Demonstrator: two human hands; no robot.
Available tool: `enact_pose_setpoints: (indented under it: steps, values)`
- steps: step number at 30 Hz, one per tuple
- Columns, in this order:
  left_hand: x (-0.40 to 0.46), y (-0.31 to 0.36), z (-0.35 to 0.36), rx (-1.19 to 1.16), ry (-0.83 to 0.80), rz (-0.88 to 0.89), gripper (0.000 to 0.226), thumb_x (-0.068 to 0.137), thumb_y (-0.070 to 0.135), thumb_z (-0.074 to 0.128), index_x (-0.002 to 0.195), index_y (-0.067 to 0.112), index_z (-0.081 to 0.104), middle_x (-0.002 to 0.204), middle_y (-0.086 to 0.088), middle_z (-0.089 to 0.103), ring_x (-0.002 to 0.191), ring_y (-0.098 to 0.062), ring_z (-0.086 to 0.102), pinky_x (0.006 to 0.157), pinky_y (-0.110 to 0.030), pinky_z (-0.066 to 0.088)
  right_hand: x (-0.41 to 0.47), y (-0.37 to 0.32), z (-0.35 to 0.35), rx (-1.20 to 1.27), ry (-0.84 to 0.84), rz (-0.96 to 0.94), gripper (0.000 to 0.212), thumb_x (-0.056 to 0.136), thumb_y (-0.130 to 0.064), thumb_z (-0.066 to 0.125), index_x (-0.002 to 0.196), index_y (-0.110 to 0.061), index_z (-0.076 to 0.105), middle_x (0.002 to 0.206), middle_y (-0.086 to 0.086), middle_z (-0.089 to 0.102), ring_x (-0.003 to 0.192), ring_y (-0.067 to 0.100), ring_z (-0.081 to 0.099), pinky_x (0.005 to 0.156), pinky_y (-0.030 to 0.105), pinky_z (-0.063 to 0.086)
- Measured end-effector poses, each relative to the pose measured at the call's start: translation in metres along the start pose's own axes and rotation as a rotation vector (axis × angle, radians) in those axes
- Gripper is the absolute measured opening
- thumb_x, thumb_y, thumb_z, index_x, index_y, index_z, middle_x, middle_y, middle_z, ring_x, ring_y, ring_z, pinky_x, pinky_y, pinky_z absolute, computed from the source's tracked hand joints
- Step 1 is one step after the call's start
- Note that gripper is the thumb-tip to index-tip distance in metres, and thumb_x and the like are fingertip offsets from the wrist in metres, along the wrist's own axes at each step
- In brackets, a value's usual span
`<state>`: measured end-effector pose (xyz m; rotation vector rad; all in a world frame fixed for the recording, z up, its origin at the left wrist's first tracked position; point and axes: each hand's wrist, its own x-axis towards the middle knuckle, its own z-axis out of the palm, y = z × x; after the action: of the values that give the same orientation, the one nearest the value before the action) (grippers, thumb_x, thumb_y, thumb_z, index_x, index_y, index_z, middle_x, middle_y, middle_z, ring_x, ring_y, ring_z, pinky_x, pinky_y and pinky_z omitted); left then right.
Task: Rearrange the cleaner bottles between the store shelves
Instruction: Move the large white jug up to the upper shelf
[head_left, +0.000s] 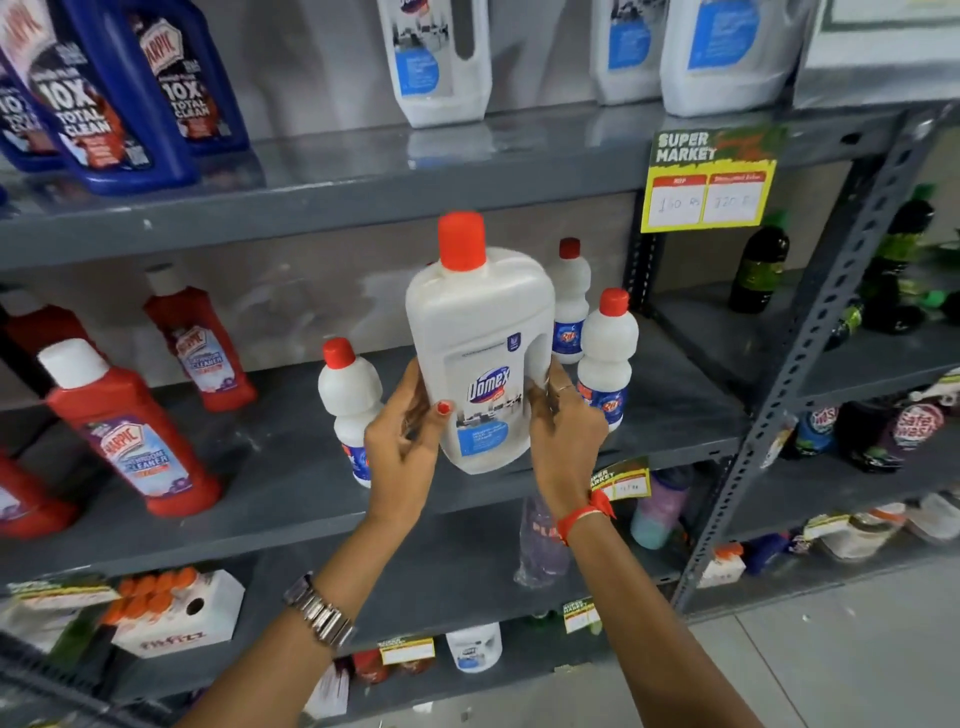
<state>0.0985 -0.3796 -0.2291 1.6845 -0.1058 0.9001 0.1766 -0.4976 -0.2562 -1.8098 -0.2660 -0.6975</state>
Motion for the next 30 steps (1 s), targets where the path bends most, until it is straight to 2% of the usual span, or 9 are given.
enact_pose_setpoints:
  steps: [4,9,11,13,18,21,24,27,30]
  values:
    - [0.037,0.055,-0.005,-0.069,0.053,0.102,0.044,0.085,0.009,0.053,0.128,0.016,0.046,0.126,0.005,0.056,0.114,-0.009,0.058,0.093,-0.021,0.050,0.031,-0.057,-0.019,0.024,0.126,-0.110,0.035,0.085,-0.022,0.060,0.118,-0.010,0.059,0.074,0.018,0.072,0.064,0.030,0.064,0.062,0.036,0.052]
    - [0.092,0.113,-0.013,-0.082,0.057,0.246,0.042,0.087,0.006,0.053,0.128,0.004,0.046,0.131,-0.005,0.053,0.115,-0.011,0.057,0.091,-0.017,0.049,0.080,-0.118,-0.034,0.064,0.198,-0.216,0.037,0.085,-0.029,0.061,0.120,-0.016,0.058,0.081,0.021,0.073,0.078,0.040,0.066,0.069,0.046,0.055]
    - [0.112,0.134,-0.015,-0.098,0.039,0.280,0.040,0.088,0.004,0.052,0.127,-0.001,0.046,0.127,-0.003,0.056,0.114,-0.011,0.058,0.091,-0.019,0.050,0.097,-0.140,-0.038,0.074,0.236,-0.240,0.038,0.085,-0.029,0.061,0.120,-0.016,0.057,0.081,0.024,0.072,0.076,0.042,0.066,0.071,0.052,0.054]
    - [0.132,0.153,-0.017,-0.093,0.017,0.286,0.036,0.089,0.005,0.051,0.125,0.000,0.048,0.118,0.001,0.061,0.108,-0.009,0.061,0.089,-0.021,0.052,0.112,-0.160,-0.041,0.060,0.290,-0.294,0.037,0.084,-0.026,0.061,0.119,-0.015,0.059,0.077,0.023,0.072,0.069,0.040,0.066,0.068,0.050,0.055]
    - [0.182,0.182,-0.019,-0.111,0.065,0.188,0.022,0.092,0.010,0.047,0.111,0.008,0.058,0.094,0.006,0.068,0.076,0.001,0.066,0.061,-0.012,0.052,0.150,-0.199,-0.043,-0.051,0.326,-0.412,0.032,0.083,-0.023,0.060,0.114,-0.015,0.061,0.076,0.020,0.072,0.070,0.039,0.065,0.064,0.040,0.050]
    - [0.208,0.185,-0.020,-0.119,0.093,0.143,0.021,0.092,0.009,0.046,0.108,0.010,0.061,0.094,0.004,0.068,0.071,0.001,0.065,0.058,-0.013,0.052,0.174,-0.211,-0.032,-0.025,0.243,-0.370,0.028,0.082,-0.021,0.059,0.110,-0.018,0.061,0.083,0.018,0.072,0.079,0.039,0.064,0.067,0.042,0.050]
    - [0.231,0.178,-0.020,-0.069,0.105,0.118,0.021,0.092,0.007,0.046,0.108,0.007,0.060,0.093,0.003,0.068,0.072,0.002,0.064,0.062,-0.016,0.052,0.195,-0.214,-0.014,0.004,0.145,-0.284,0.020,0.081,-0.017,0.060,0.101,-0.017,0.060,0.087,0.017,0.071,0.085,0.039,0.063,0.070,0.043,0.051]
    - [0.246,0.165,-0.018,-0.045,0.094,0.063,0.023,0.092,0.007,0.045,0.111,0.009,0.060,0.099,0.001,0.067,0.077,-0.001,0.064,0.060,-0.013,0.053,0.206,-0.207,0.002,0.047,0.107,-0.215,0.025,0.081,-0.015,0.062,0.106,-0.015,0.060,0.096,0.017,0.071,0.091,0.038,0.064,0.079,0.042,0.052]
    - [0.255,0.155,-0.014,0.002,0.074,0.052,0.025,0.094,0.009,0.042,0.115,0.004,0.056,0.111,-0.011,0.065,0.084,-0.009,0.062,0.059,-0.009,0.052,0.212,-0.199,0.011,0.114,0.073,-0.145,0.028,0.080,-0.014,0.065,0.107,-0.015,0.061,0.099,0.015,0.072,0.092,0.034,0.065,0.084,0.039,0.053]
